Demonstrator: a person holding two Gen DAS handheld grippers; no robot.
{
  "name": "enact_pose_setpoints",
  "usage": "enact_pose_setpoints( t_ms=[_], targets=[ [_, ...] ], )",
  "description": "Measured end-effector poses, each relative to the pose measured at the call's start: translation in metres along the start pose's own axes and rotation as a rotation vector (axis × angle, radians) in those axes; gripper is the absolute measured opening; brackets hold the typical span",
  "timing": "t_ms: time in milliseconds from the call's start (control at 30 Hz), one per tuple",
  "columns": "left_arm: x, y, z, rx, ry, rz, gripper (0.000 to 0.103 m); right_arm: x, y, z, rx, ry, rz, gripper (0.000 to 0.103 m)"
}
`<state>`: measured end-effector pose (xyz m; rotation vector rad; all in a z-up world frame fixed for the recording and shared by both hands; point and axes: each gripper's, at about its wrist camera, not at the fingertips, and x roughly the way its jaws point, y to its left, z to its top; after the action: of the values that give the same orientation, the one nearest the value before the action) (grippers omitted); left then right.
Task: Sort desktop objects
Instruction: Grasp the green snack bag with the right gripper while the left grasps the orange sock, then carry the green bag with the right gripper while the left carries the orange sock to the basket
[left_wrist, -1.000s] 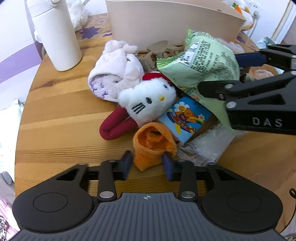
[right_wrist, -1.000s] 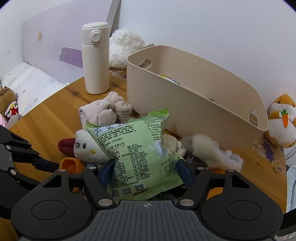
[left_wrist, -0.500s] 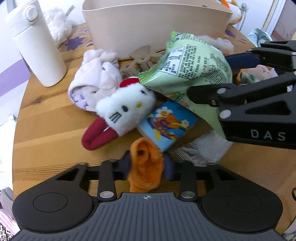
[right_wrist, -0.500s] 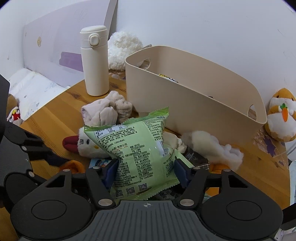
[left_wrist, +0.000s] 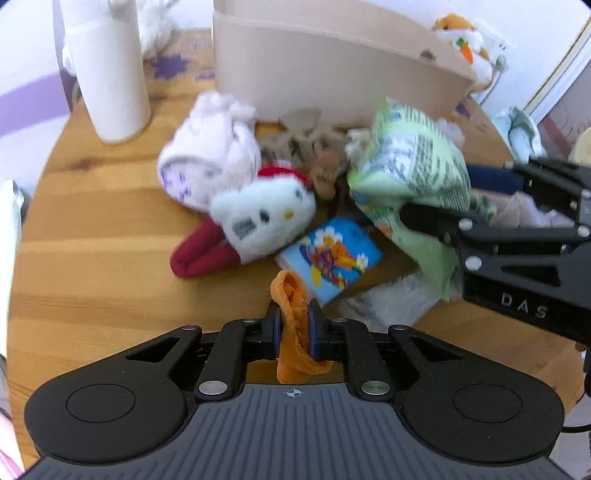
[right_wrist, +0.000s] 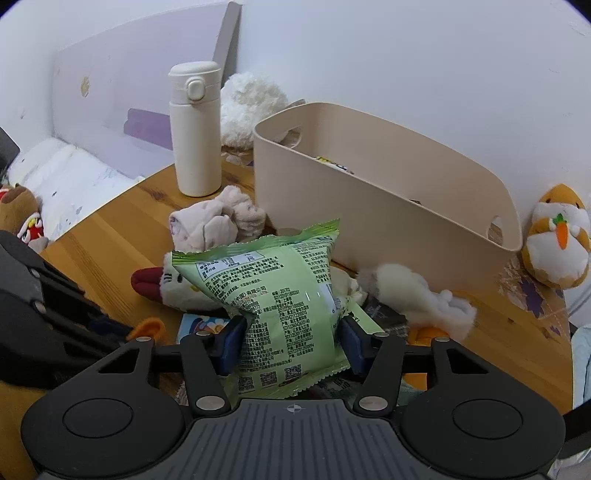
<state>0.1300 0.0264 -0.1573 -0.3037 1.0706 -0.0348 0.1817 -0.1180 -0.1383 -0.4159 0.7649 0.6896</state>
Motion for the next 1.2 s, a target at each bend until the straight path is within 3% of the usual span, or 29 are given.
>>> enact_pose_setpoints(
  t_ms=[500,933,1200],
  targets=[
    [-0.035,-0.010,0.052,-0.008,-0.141,-0.034,0.014,-0.042,-0.050,0.006,0.195,-0.119,-0.020,0.051],
    [-0.048,-0.025,0.139,0.038,-0.240,-0.054,0.014,-0.063,-0.115,0.047,0.241,-0.233,-0.101,0.051],
    [-0.042,-0.037,0.191,0.072,-0.287,-0.020,0.014,-0.051,-0.149,0.070,0.249,-0.244,-0.116,0.051]
  ],
)
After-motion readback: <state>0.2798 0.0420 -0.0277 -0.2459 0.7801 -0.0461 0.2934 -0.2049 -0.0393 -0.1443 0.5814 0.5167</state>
